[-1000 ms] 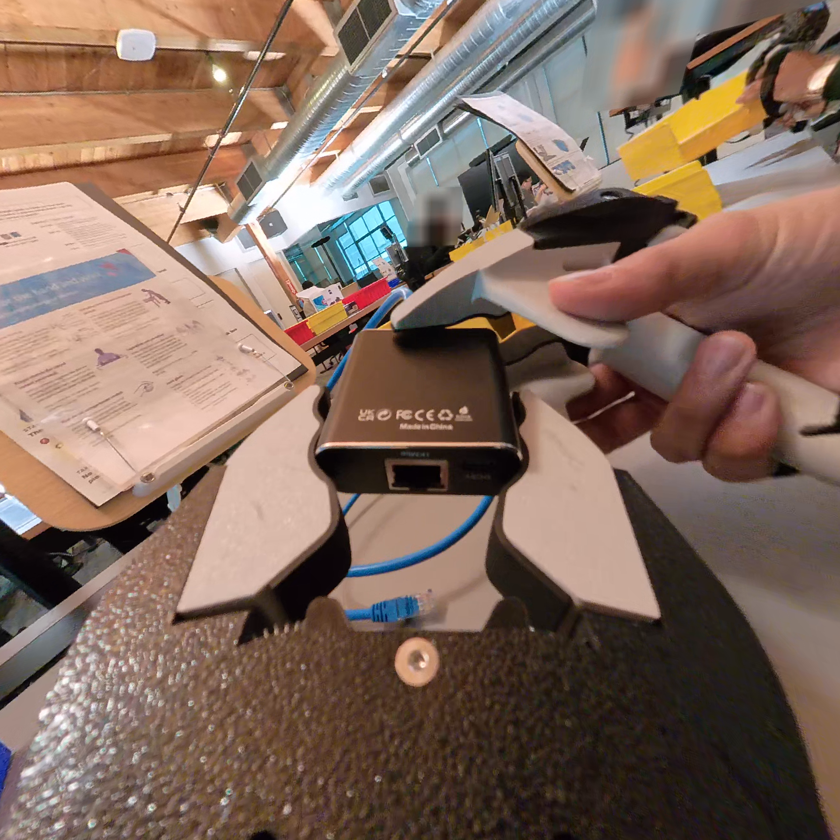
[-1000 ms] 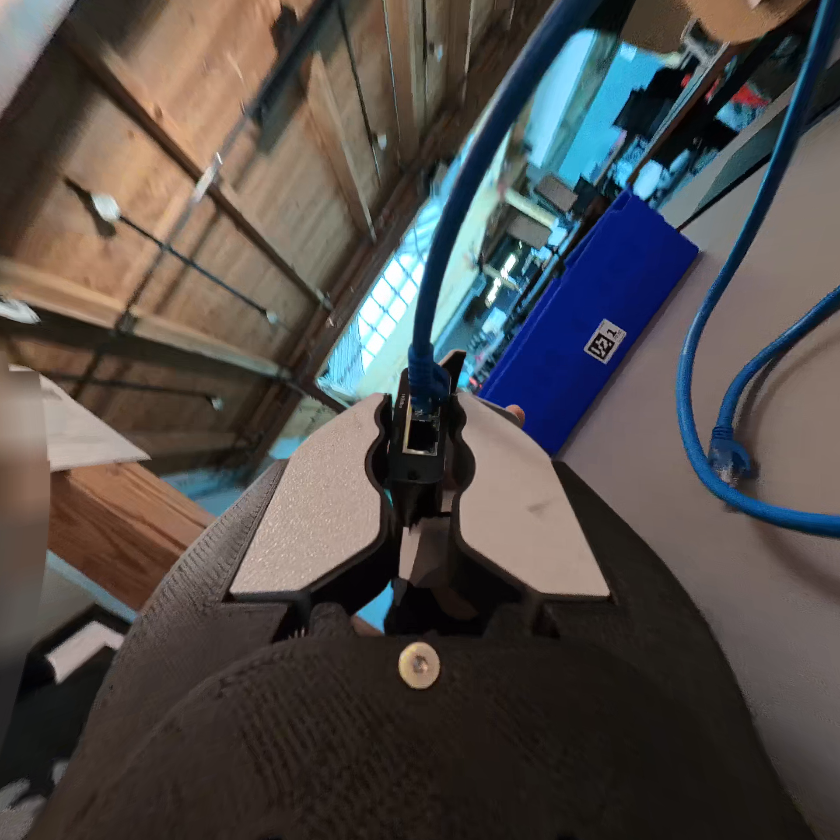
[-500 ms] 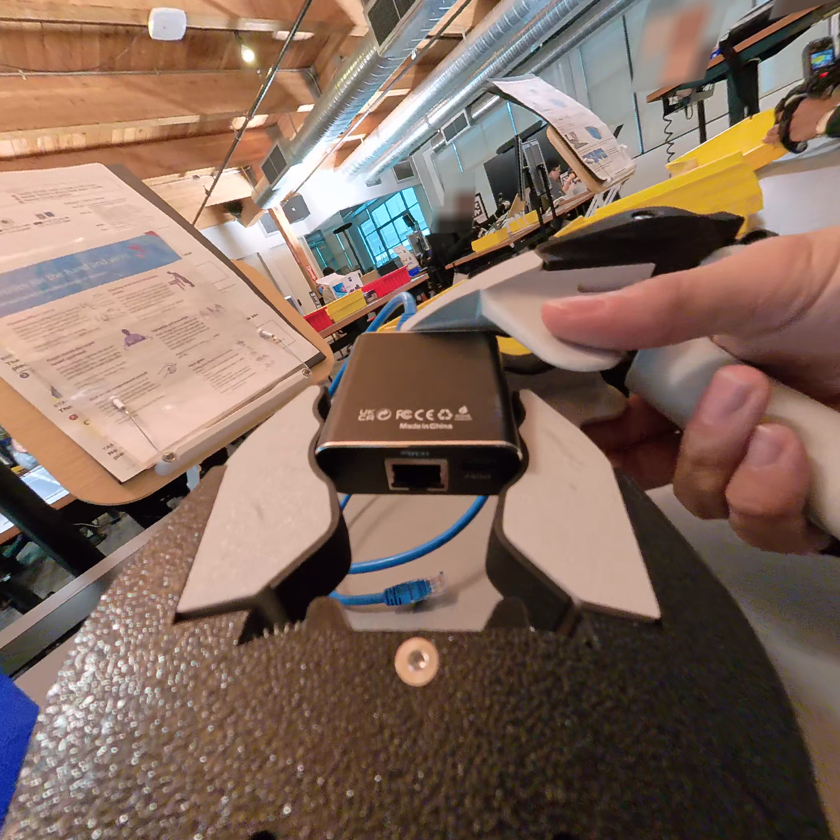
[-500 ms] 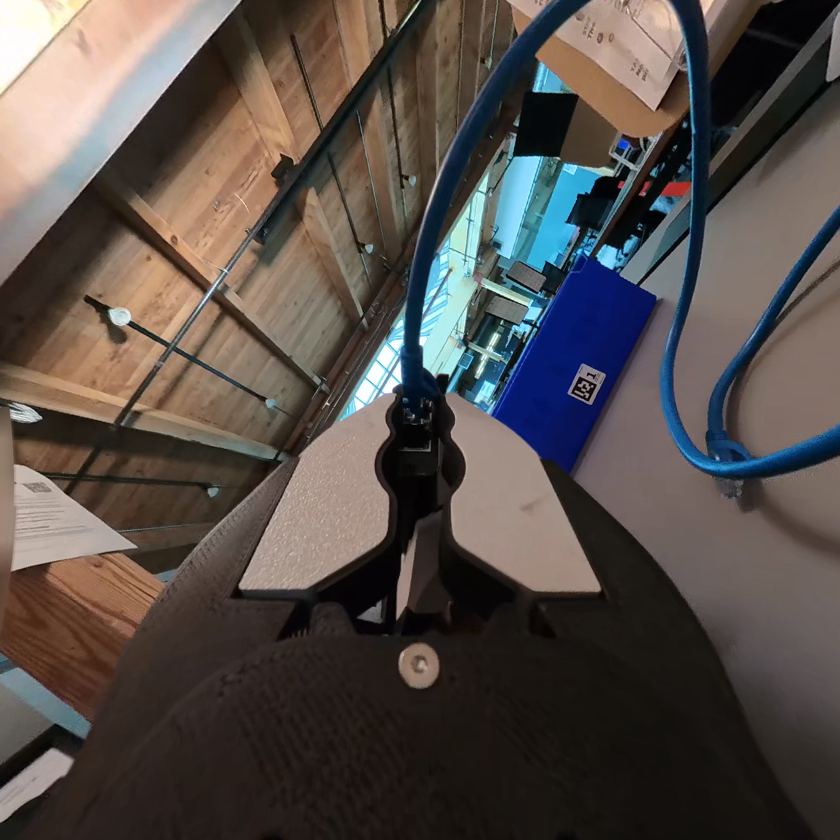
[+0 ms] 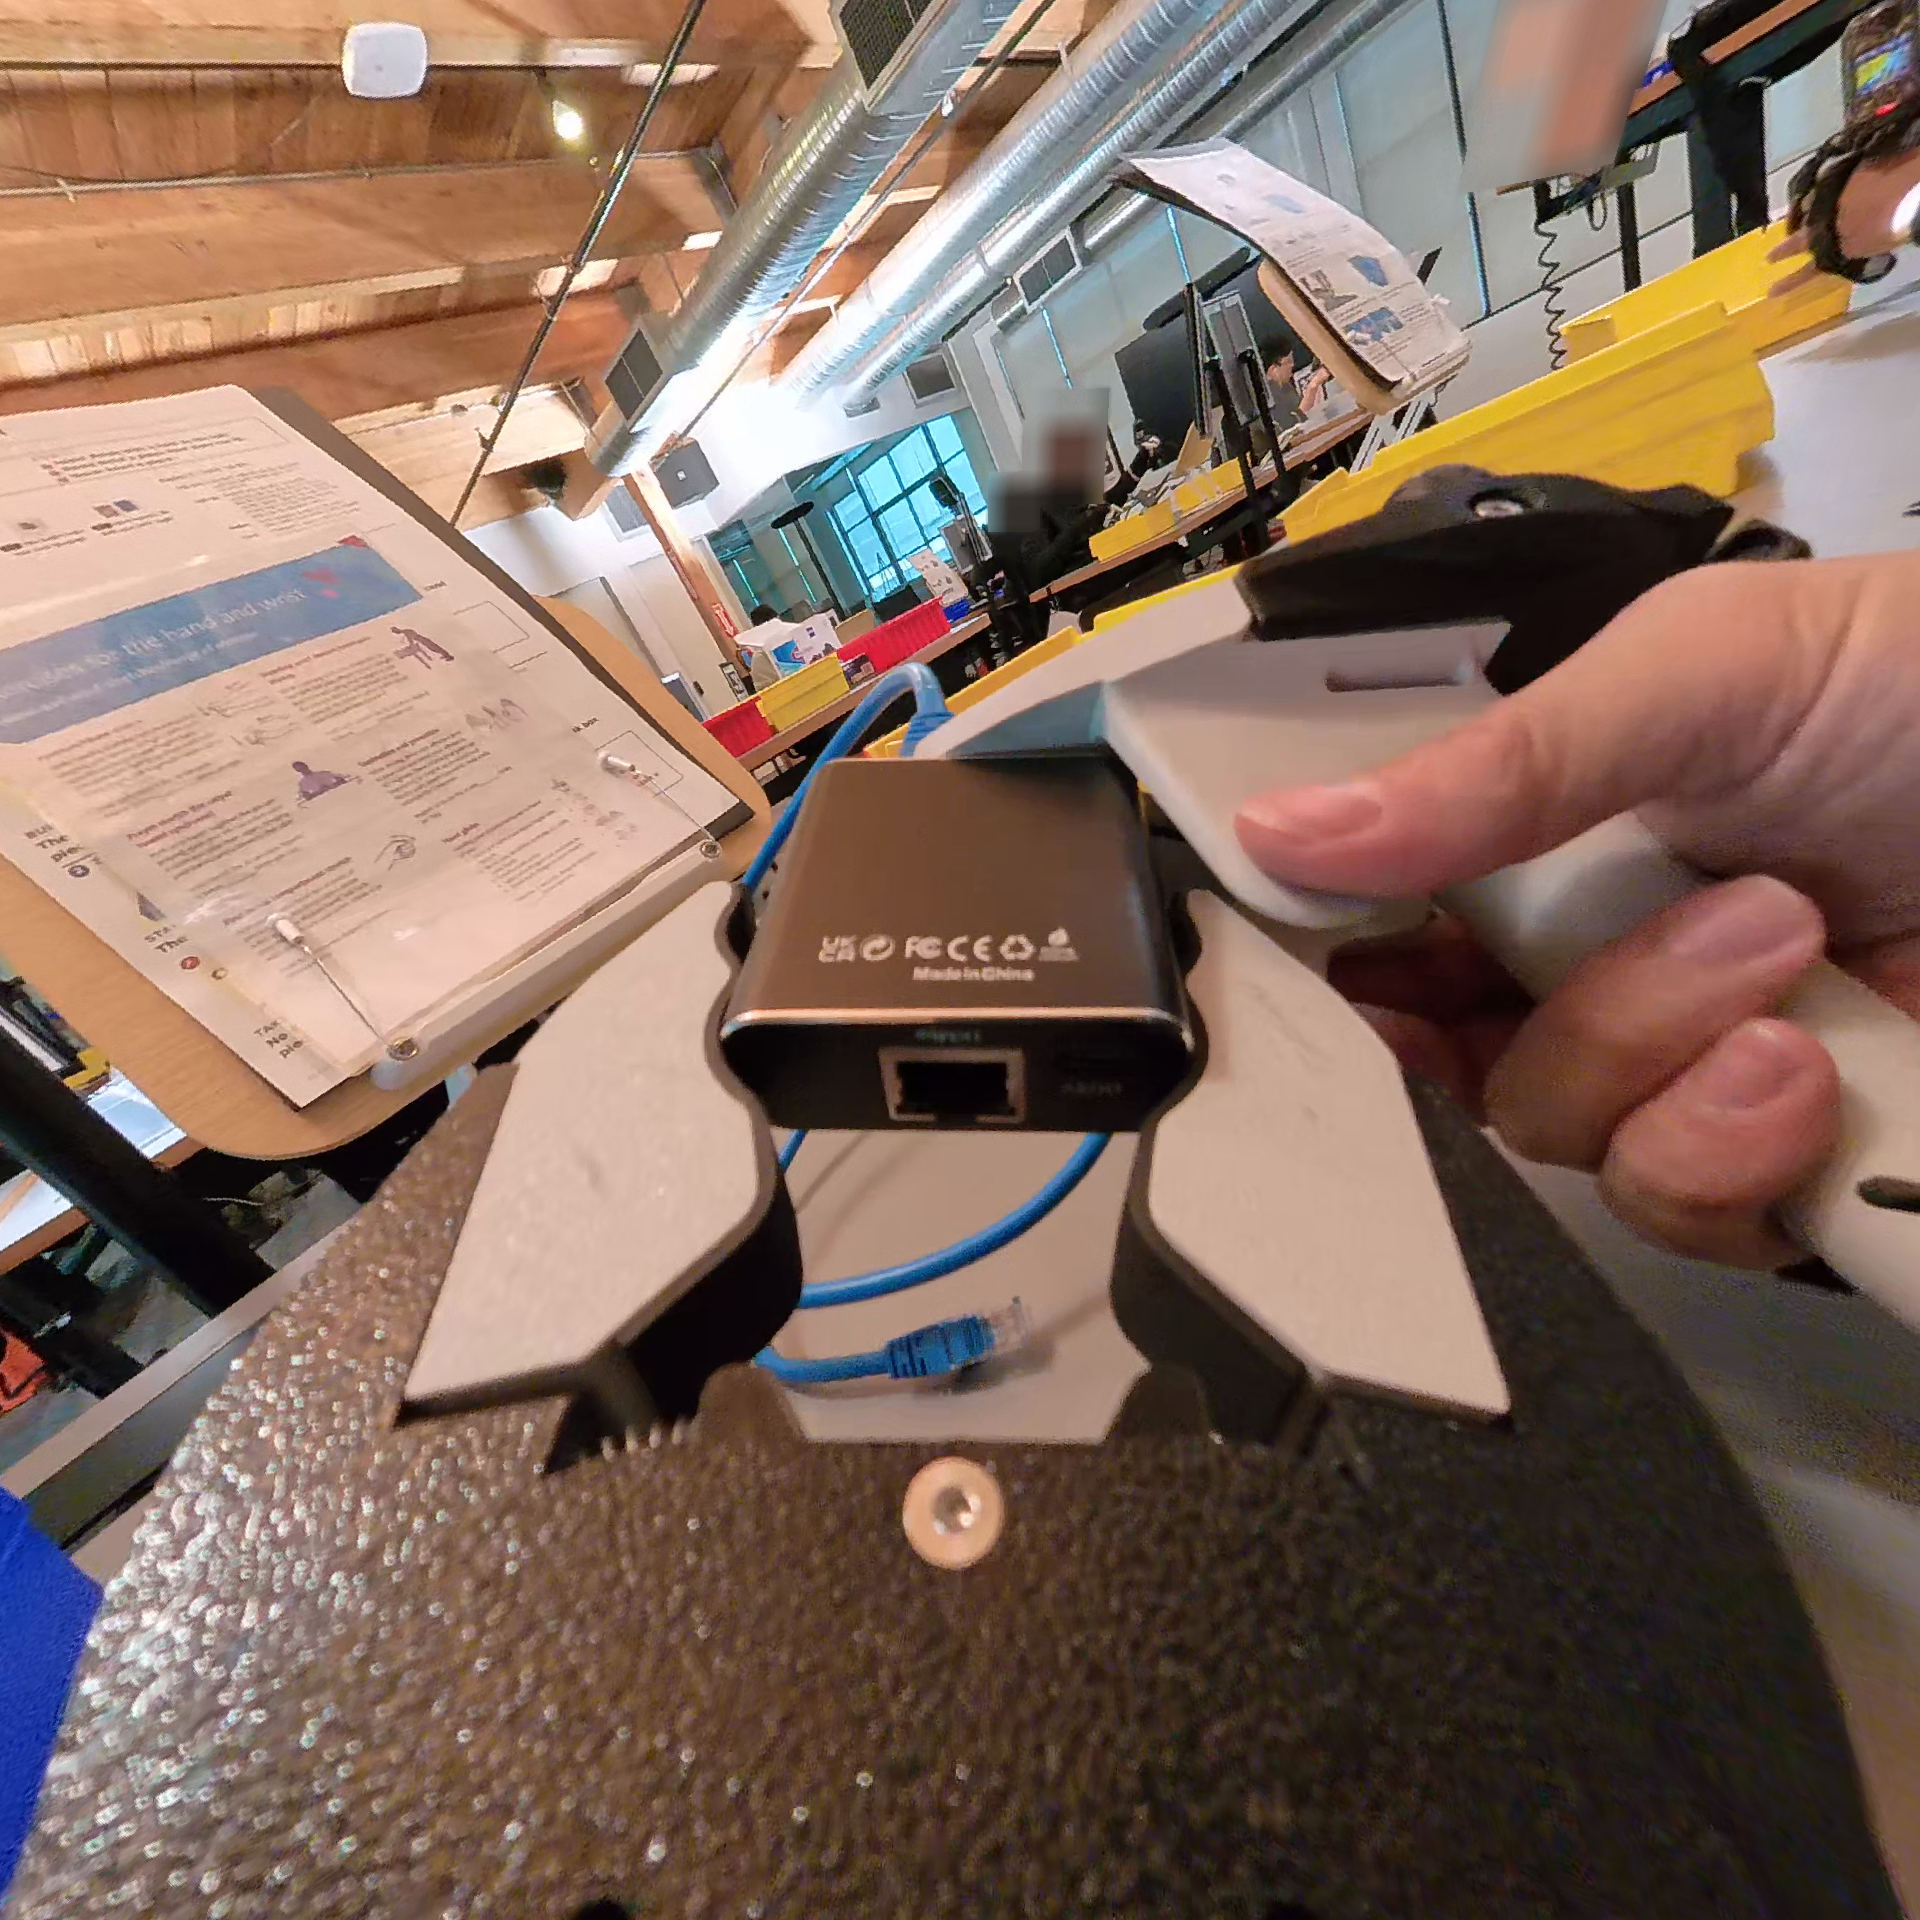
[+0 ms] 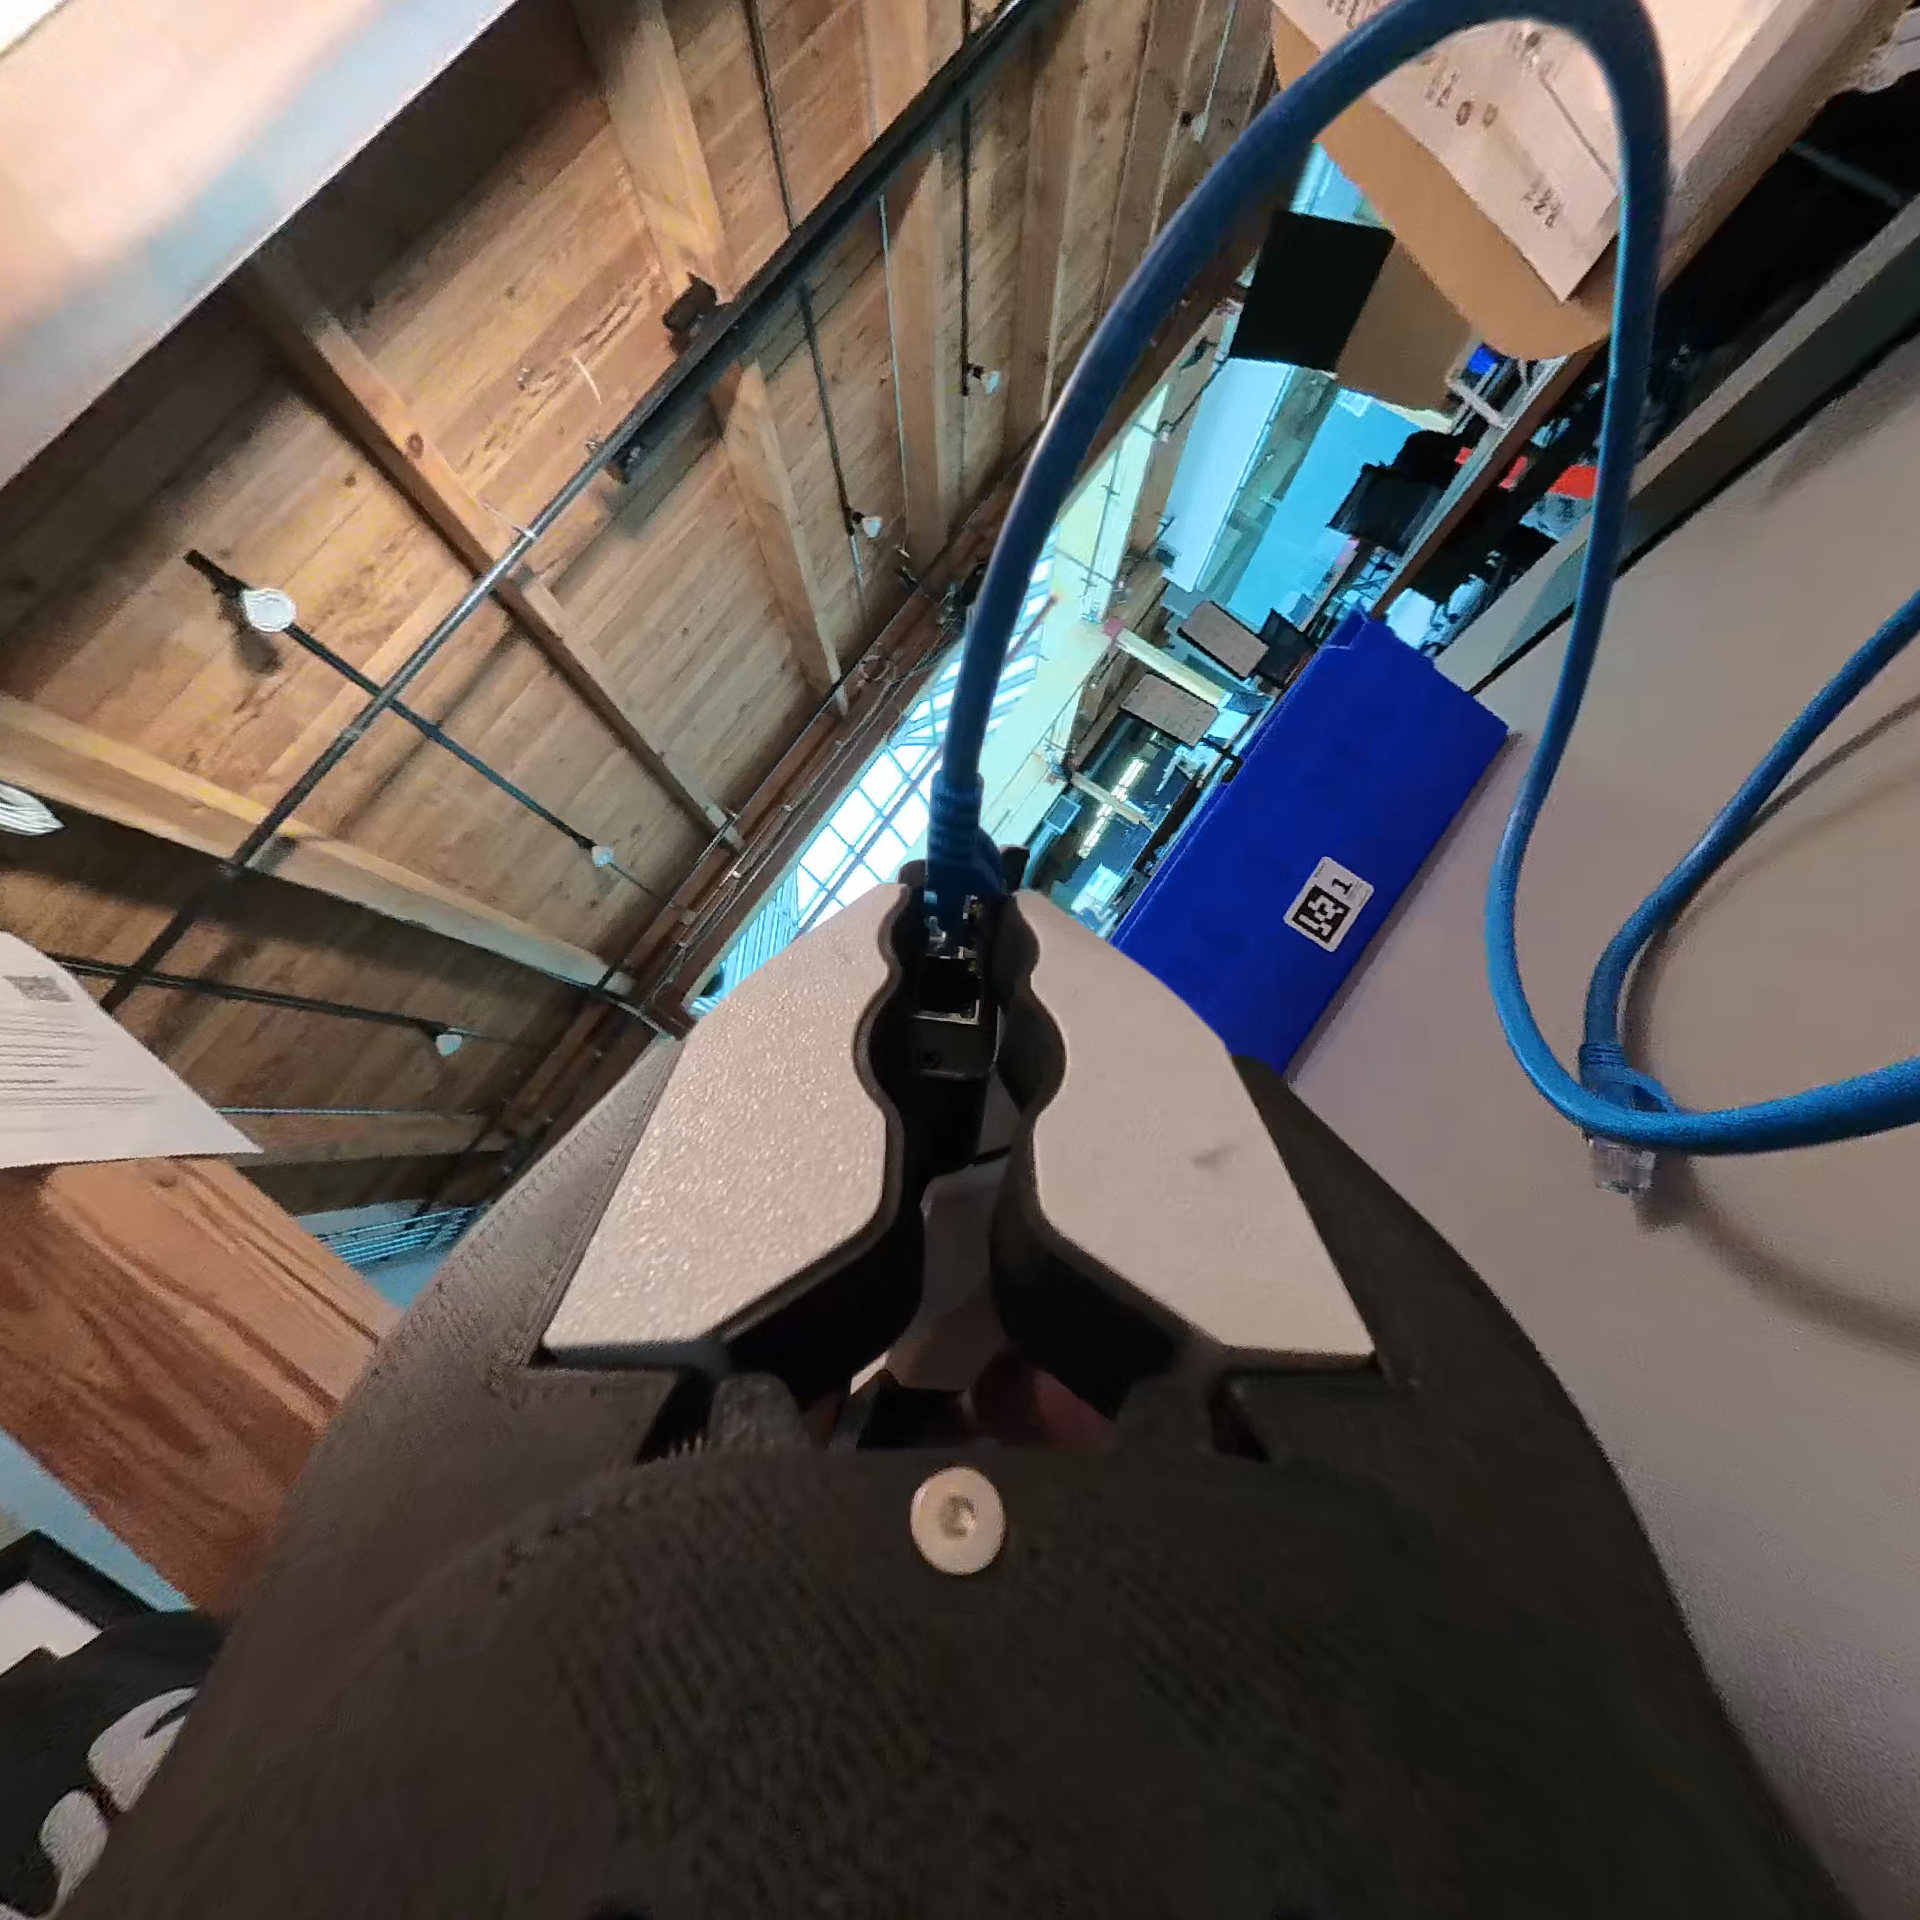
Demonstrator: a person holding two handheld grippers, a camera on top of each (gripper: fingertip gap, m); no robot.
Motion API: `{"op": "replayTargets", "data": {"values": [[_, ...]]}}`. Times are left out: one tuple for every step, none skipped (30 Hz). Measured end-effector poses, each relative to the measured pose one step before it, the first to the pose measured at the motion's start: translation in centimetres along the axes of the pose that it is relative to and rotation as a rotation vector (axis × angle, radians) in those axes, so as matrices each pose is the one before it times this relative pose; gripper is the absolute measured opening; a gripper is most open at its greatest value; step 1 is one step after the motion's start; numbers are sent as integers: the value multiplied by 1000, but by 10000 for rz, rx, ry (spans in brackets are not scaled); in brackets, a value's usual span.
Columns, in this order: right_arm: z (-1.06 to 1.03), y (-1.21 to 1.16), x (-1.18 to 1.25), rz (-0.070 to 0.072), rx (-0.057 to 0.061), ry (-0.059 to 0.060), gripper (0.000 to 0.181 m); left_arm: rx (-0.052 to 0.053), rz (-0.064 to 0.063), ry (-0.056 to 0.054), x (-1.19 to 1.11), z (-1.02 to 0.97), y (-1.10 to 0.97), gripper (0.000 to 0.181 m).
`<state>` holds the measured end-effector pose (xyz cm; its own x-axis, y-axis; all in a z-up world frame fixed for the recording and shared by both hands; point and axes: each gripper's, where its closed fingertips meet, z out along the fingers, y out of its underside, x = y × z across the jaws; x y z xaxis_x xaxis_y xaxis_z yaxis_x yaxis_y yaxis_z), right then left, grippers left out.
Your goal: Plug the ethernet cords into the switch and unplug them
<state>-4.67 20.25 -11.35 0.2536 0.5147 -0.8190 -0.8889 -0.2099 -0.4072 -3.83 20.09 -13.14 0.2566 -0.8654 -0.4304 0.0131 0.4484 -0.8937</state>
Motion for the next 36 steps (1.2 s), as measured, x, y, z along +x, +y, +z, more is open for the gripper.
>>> {"op": "replayTargets", "data": {"values": [[4, 5, -52, 21, -19, -90, 10, 0, 48, -1, 21, 6, 18, 74], [75, -6, -168, -108, -56, -141, 10, 27, -6, -16, -6, 6, -53, 74], [58, -67, -42, -275, 51, -28, 8, 64, 5, -39, -67, -2, -107, 74], [68, -38, -77, -118, 88, -122, 10, -11, -67, -8, -41, 44, 16, 74], [48, 31, 108, 32, 28, -9, 10, -7, -89, 16, -44, 19, 18, 74], [80, -1, 3, 80, 57, -66, 10, -68, 55, -18, -56, -10, 103, 74], [102, 26, -33, -98, -43, -62, 10, -22, 5, -49, -84, -11, 16, 74], [118, 8, -72, -24, -51, -34, 10, 13, 105, -84, -112, -32, -14, 74], [106, 11, -155, -78, -80, -58, 10, 37, 1, -74, -111, -21, -94, 74], [51, -9, -63, -84, -39, 43, 10, 70, 52, -71, -94, -34, -133, 74], [38, 24, -16, -12, -90, 32, 8, 47, -76, -1, -23, 4, -53, 74], [15, -8, 14, -117, -77, 36, 13, 30, -125, 24, -9, -4, -4, 74], [12, -19, -18, -21, 8, 38, 13, -12, -118, 34, 1, 18, 45, 74], [56, 31, -53, -53, -25, -43, 10, 16, -57, 22, -1, 11, -22, 74], [60, 30, -40, 72, 25, -121, 10, 0, 179, -78, -73, -45, -35, 74], [41, -63, 23, 52, 176, -29, 10, -44, 359, -187, -111, -66, -82, 74], [78, 49, -23, 8, -2, 33, 10, -79, 183, -143, -54, -6, -12, 73], [136, 94, -247, 161, -185, -60, 12, 53, 1, -49, -81, -63, 2, 74], [142, -14, -261, 143, -111, -33, 13, 197, -1, 0, -126, -147, -187, 74], [85, -80, 1, 187, 39, 104, 12, 88, 0, -26, -135, -81, -183, 74], [-47, -57, 139, 115, 33, 86, 12, -1, -76, -22, -41, 22, 19, 74], [-97, -52, 140, 51, 21, 7, 12, -42, -101, 62, 62, 52, 120, 74], [-88, -24, 170, 137, 33, 77, 12, -62, 19, 54, 87, 29, 92, 74], [-37, -18, 1, 26, 18, -1, 12, -102, 80, 0, 62, 45, 129, 74], [-39, 13, -75, -54, 0, -38, 12, 13, 16, 1, 43, 2, -24, 74], [-48, -27, 104, -45, -6, 117, 12, 47, -45, 25, 39, -11, -79, 74], [10, 34, 57, -98, -67, 60, 12, -45, -13, 39, 51, 22, 97, 74], [27, 79, -33, -50, -132, -25, 12, -19, -5, -6, -14, 11, 34, 74], [-39, 18, 76, -90, -82, 118, 12, 10, 6, -22, -27, -16, -9, 74], [-23, 27, -51, -180, -87, -7, 13, -9, -94, 60, 56, 22, 50, 74], [-17, 48, -47, -79, -105, -55, 13, 58, -176, 72, 49, 21, -52, 74], [-8, 21, -61, -45, -27, -53, 10, 39, -20, 6, 21, -4, -56, 74], [4, 58, -142, -47, -95, -186, 13, 41, -49, -2, 12, -6, -72, 74], [-20, -33, 21, 92, -1, -51, 13, 101, 12, -12, -9, -29, -113, 74], [18, 2, 22, -84, -7, -42, 10, -13, -33, 23, 20, 33, 19, 74], [30, -12, 27, -13, -11, -85, 13, 0, -109, 29, -14, 17, 53, 73]]}}
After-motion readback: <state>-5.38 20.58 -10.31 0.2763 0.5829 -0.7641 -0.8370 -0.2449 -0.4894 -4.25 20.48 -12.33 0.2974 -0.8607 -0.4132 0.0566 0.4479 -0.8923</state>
